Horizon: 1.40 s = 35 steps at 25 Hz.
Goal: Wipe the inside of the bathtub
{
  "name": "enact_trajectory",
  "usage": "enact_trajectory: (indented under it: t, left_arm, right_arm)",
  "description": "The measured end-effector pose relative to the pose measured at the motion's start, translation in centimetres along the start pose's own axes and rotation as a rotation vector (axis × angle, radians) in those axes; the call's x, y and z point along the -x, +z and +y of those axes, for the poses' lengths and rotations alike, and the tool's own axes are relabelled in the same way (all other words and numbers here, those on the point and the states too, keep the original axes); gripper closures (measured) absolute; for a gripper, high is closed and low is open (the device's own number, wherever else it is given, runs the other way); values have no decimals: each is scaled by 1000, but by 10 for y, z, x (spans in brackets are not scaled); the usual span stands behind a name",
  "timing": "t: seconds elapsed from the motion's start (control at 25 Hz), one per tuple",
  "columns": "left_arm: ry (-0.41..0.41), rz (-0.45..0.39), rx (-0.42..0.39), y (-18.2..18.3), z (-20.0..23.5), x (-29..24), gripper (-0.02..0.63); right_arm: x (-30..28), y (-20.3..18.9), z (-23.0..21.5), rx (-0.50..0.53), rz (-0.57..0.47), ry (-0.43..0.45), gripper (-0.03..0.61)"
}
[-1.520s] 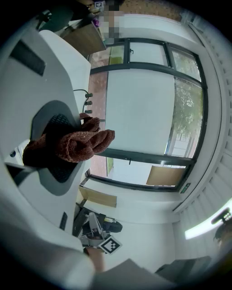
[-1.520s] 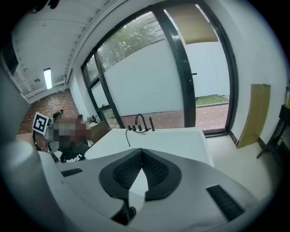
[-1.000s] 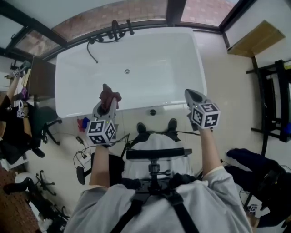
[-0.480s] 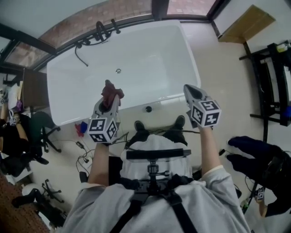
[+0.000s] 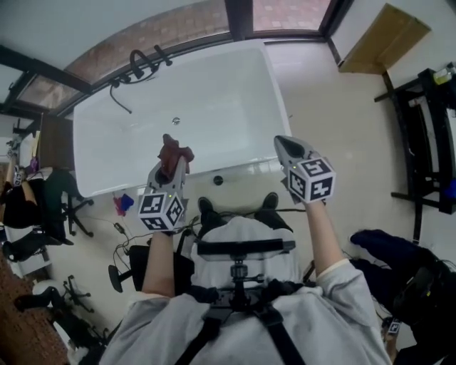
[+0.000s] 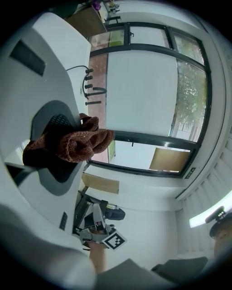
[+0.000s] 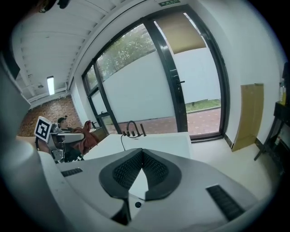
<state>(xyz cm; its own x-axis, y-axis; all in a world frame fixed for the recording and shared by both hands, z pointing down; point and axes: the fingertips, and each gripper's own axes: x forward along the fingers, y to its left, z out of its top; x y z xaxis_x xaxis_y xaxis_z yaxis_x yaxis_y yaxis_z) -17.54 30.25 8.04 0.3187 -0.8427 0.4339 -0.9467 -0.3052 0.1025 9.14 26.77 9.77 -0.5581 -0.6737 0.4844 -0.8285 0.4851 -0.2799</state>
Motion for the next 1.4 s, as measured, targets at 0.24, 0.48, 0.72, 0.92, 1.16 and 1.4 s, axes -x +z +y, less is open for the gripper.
enact_trajectory:
  t: [0.24,0.48,0.72,0.92,1.16,1.4]
  left_arm:
    - [31,-9,-1,13,-61,-14,512]
    - [5,-11,-35,30,-96,-32,512]
    - [-12,-7,-48,38,-96,-68,512]
    - [-33,11,-36,44,-86,-111,512]
    - [-60,50,-45,61,-57,-173,512]
    - [-89,80,-67,67,-20,-239,512]
  right_arm:
    - [25,5,-30,33,-5,76,568]
    - [32,11,-52,34,-3,90,568]
    - [13,24,-54,69,1,112,568]
    - [-16,34,-62,74,22,121,568]
    - [-75,58,-72,73,42,130,568]
    - [-138,69,-76,61,70,125,568]
